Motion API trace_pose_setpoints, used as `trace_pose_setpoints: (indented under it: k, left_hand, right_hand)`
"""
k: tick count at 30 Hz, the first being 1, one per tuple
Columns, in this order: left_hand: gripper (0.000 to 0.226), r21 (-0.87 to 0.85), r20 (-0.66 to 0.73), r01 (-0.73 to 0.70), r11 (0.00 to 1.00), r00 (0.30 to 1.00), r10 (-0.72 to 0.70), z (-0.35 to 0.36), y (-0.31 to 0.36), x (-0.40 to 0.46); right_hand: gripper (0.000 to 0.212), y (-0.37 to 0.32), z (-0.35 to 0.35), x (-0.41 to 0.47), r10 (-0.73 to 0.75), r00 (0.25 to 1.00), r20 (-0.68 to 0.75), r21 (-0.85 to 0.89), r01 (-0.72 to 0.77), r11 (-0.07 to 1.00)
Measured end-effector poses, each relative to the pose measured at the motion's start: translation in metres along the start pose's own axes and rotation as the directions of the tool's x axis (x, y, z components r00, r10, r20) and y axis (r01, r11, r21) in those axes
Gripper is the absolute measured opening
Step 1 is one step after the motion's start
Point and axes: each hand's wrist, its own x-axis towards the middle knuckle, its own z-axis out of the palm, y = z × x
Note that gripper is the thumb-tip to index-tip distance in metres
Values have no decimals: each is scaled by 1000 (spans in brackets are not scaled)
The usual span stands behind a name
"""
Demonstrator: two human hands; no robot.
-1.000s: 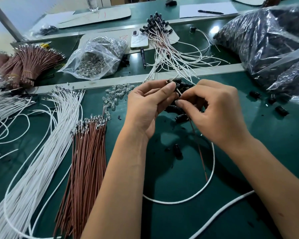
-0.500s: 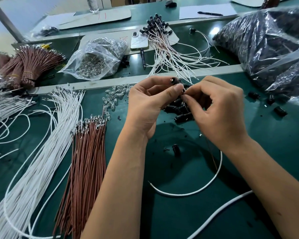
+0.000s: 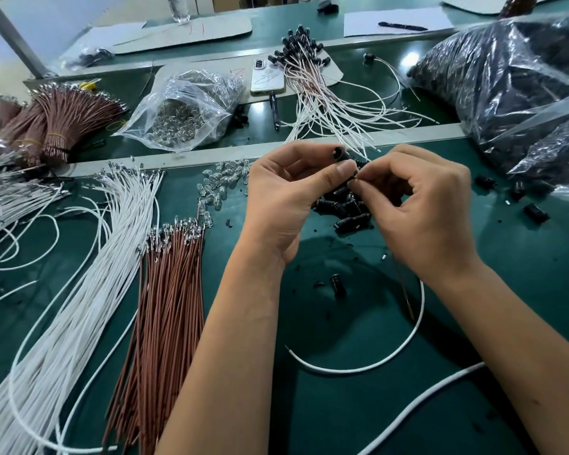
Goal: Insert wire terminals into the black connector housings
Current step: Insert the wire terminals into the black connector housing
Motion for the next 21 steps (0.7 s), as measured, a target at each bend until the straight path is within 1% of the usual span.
trace_pose_setpoints:
  k: [12, 21]
  left_hand:
    - [21, 46, -19, -27, 999, 999, 28, 0, 0, 1]
    - [23, 78, -19, -67, 995, 997, 68, 1, 0, 0]
  right_hand:
    - [6, 3, 1, 1, -10, 1000, 23, 5, 10, 1000]
    - [6, 3, 2, 0, -25, 1000, 11, -33, 25, 999]
